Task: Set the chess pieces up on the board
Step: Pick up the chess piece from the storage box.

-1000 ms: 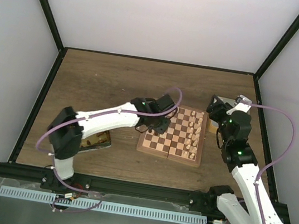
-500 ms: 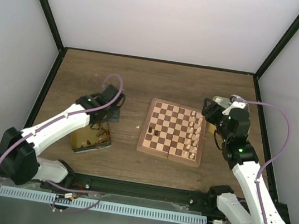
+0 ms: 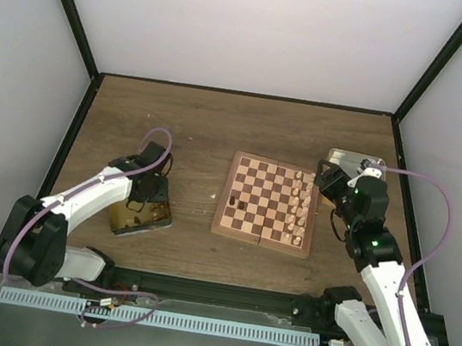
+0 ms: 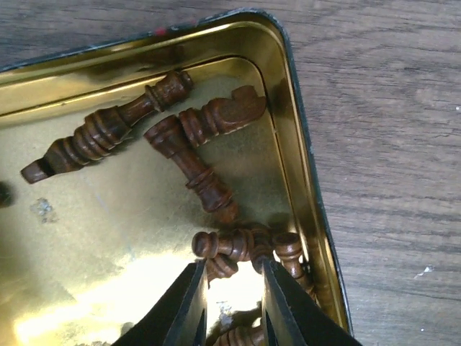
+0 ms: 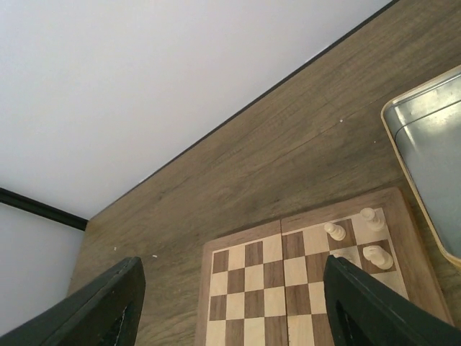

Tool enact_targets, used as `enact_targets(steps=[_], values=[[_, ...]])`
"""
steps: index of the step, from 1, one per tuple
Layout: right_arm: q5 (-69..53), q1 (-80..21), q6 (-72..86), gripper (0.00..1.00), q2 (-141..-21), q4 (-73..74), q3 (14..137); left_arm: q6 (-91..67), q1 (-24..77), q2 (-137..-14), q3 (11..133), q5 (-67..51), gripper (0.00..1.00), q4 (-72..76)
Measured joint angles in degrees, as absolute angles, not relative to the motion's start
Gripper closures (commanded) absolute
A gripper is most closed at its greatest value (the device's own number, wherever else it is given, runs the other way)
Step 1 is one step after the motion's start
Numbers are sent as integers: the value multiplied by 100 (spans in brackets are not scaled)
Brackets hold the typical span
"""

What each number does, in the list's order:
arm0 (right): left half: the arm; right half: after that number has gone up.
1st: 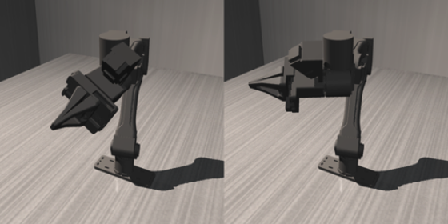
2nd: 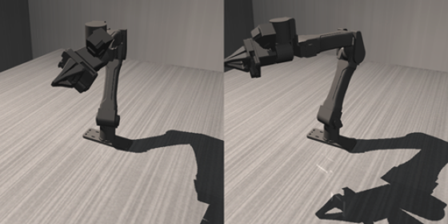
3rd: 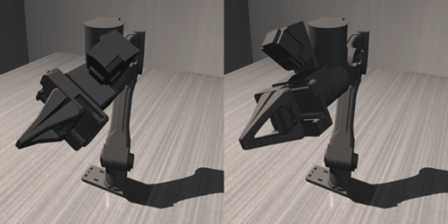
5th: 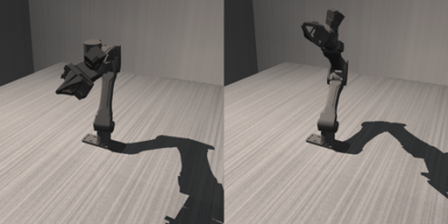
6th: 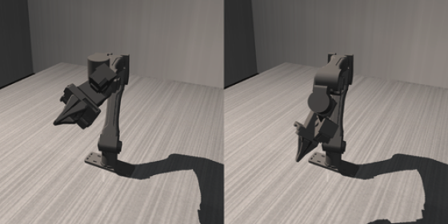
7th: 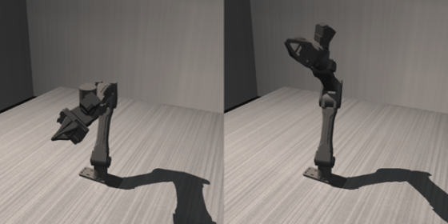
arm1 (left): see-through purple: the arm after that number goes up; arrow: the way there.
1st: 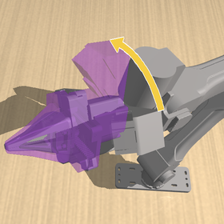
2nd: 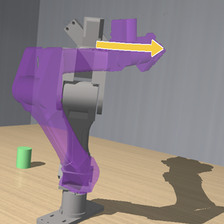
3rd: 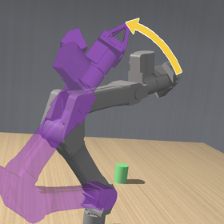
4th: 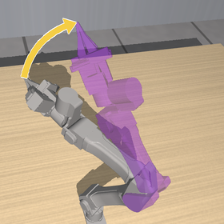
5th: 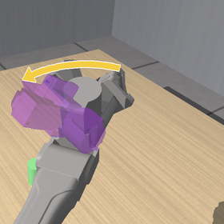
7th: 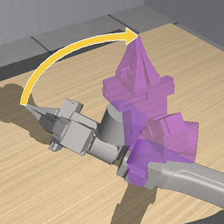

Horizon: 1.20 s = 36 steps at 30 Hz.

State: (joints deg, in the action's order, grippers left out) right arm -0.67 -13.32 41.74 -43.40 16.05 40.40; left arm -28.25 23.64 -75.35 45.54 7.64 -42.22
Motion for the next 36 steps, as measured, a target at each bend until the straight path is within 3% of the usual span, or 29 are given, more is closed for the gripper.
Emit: enact_targets(steps=[17,20,26,36], values=[[327,-1332,4582,30,-3695,1900,3795,-2659,2322,-8167,4552,451,75,-3854],[325,-1332,4501,30,-3673,1896,3743,-2655,2322,-8285,4552,427,78,-3841],[331,-1332,4316,30,-3612,1743,3741,-2644,2322,-8340,4552,458,95,-3850],[292,-1332,4049,29,-3590,1664,3741,-2707,2320,-7577,4589,768,96,-4139]])
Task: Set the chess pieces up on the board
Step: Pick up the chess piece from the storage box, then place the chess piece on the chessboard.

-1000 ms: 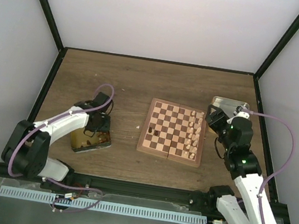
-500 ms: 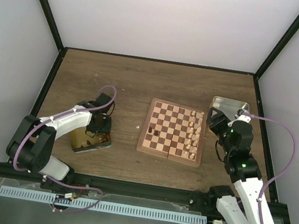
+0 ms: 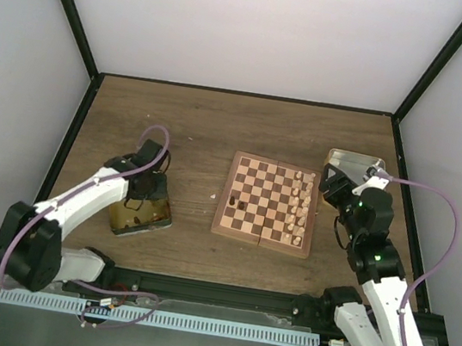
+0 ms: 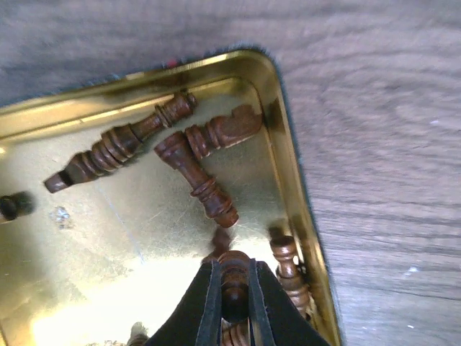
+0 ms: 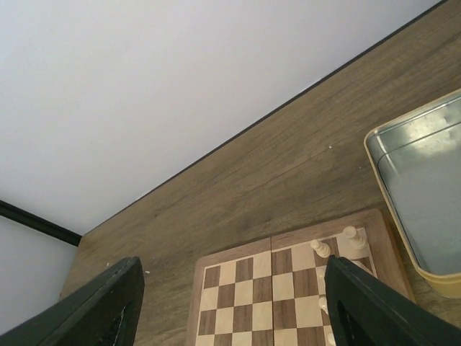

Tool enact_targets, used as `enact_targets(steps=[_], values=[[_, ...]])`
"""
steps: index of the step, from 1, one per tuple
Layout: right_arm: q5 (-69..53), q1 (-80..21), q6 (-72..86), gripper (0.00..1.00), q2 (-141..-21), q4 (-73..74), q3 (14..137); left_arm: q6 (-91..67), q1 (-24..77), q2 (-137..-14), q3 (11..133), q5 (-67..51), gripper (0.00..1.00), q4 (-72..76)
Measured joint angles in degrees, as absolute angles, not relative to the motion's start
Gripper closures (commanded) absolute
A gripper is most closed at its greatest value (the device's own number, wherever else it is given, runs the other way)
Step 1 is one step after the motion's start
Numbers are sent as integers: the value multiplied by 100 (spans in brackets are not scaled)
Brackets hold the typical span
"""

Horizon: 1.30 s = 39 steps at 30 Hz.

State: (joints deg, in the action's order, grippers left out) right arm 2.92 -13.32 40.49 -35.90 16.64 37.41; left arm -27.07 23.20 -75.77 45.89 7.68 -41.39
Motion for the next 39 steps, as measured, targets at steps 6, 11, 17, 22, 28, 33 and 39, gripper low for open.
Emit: enact_targets(steps=[6,11,17,22,28,33,39], values=[[-62,-1332,3894,29,-3417,1664,3741,-2797,2318,-6879,4877,631,96,-4397],[-609,-1332,3752,29,-3468,1658,3743,-2895,2318,-6761,5019,491,96,-4508],[-1160,-1332,3701,29,-3708,1653,3743,-2853,2375,-6654,5129,-128,96,-4515],[-1295,-1332,3859,29,-3793,1640,3743,-2858,2827,-6744,5813,-552,96,-4436],[-1017,-1332,3992,30,-3710,1675,3743,-3041,4007,-7397,6525,-403,95,-4252],[-521,-1332,3922,30,-3444,1817,3741,-3216,4807,-8263,6729,-167,95,-4298],[51,-1332,3697,30,-3120,2003,3741,-3457,5433,-9174,7170,202,95,-4429]])
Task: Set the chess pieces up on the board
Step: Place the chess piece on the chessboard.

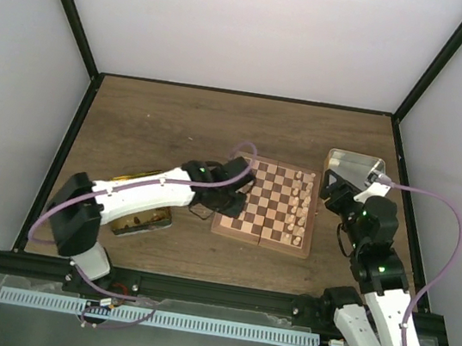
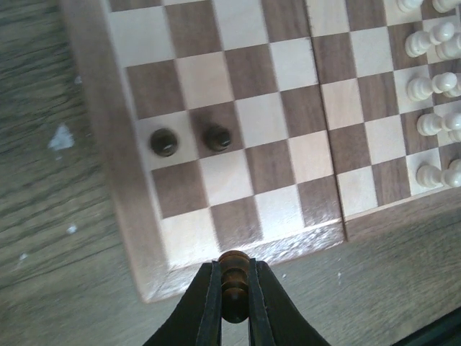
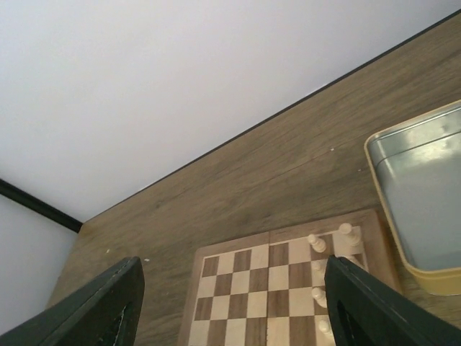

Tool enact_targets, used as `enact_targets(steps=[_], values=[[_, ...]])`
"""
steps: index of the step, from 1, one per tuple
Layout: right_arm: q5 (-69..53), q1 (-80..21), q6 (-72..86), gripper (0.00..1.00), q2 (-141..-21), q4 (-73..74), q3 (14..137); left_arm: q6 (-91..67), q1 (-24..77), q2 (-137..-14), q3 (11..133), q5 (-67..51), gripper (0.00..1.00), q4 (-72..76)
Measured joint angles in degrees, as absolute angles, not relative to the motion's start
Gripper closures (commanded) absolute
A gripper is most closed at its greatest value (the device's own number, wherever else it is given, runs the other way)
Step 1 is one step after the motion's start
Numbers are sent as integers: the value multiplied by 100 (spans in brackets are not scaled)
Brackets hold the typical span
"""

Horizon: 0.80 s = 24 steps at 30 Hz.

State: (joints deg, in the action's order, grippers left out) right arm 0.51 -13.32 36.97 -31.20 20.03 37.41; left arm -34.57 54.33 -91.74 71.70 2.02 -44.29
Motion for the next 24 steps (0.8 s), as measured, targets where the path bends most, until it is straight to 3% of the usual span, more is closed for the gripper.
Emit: enact_targets(steps=[11,24], values=[[456,-1332,3533,29,-2950,2169,3712,-3583,5872,-11024,8506,788,95,-4829],[456,-1332,3378,29,-3118,2139,3625,-3599,5852,-11172,8578,1149,93,-5039]])
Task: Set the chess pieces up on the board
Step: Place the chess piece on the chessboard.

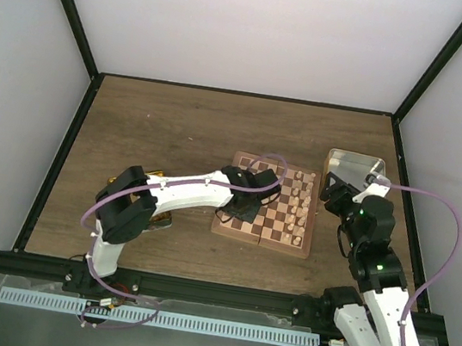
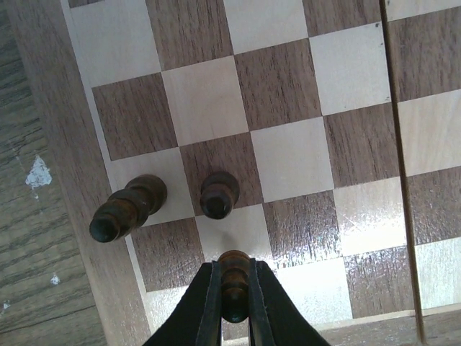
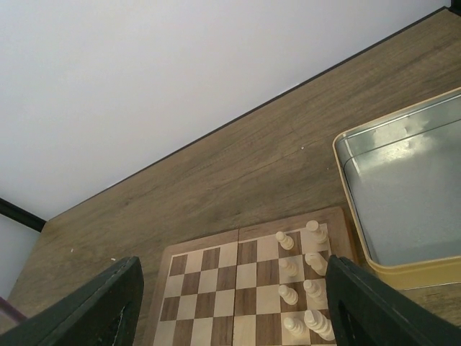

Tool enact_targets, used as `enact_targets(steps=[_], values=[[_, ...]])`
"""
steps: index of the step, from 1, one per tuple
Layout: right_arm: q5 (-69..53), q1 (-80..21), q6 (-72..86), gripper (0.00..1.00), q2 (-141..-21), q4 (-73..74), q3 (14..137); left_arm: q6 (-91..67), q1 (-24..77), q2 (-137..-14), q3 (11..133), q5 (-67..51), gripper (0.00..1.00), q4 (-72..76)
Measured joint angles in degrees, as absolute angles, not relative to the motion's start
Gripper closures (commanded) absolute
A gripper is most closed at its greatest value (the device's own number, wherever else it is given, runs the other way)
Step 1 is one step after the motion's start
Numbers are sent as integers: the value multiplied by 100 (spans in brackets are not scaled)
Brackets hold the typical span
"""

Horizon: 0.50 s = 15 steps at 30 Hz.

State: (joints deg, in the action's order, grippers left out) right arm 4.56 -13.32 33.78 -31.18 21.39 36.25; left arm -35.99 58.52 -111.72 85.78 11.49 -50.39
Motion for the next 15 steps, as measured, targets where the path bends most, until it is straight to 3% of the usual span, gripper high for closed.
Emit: enact_targets(steps=[11,15], values=[[375,-1332,3385,29,-3275,2073,3625,-3553,5819,-11242,8495,1118,88,-4888],[290,-1332,3385,29,-3350,2051,3625,-3494,5776,-11242,8495,1079,77,-4831]])
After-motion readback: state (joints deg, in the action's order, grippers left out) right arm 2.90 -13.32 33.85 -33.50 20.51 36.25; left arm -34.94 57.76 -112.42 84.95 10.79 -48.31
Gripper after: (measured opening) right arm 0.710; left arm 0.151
